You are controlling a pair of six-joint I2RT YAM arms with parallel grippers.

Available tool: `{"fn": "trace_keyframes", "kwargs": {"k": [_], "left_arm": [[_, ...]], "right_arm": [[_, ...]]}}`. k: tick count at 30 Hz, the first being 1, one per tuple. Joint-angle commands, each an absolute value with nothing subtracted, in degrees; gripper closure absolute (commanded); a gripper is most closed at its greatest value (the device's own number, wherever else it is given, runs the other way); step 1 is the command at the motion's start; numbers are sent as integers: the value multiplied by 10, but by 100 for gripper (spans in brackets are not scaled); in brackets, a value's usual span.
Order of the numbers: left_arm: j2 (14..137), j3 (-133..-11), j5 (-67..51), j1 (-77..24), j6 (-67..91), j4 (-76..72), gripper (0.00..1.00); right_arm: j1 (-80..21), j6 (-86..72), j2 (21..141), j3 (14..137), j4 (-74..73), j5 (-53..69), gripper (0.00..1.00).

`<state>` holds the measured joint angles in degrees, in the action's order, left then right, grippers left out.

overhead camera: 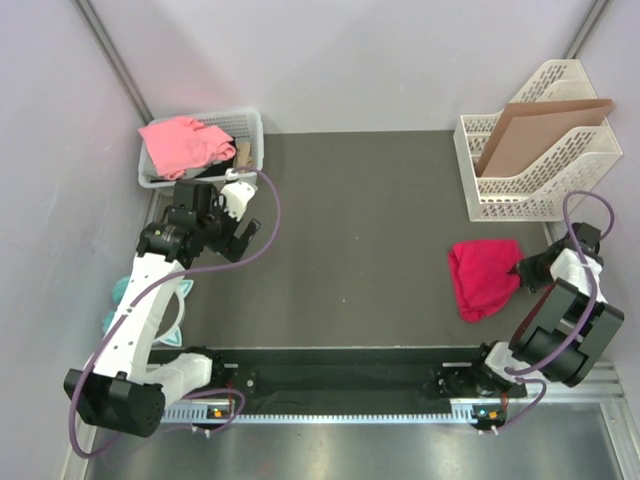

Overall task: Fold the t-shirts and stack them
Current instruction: Put the neatly folded tshirt into the corner of the board with the right arm

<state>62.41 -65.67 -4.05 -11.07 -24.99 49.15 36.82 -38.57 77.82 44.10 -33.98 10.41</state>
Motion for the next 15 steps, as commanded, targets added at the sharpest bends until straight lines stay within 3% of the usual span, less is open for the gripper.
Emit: {"fn": "trace_keyframes", "kwargs": {"k": [1,11,12,13,14,15], "left_arm": [[628,-640,-56,-95,-241,469,1],[626,-618,-75,-67,-255,465,1],[624,-618,-75,-66,-256,466,1],[624,-617,-74,-64,-256,465,1],[623,-617,-76,-64,-256,465,1],[623,-616,-77,-63,-255,466,1]], "right_arm": [[377,-382,799,502,-330,47,100],[376,-393,874,539,-324,7,99],[375,-392,875,538,-326,4,93],[375,-389,870,538,-330,3,81],[375,-387,868,538,-333,-21,53],[374,-386,863,541,-337,-32,40]]}}
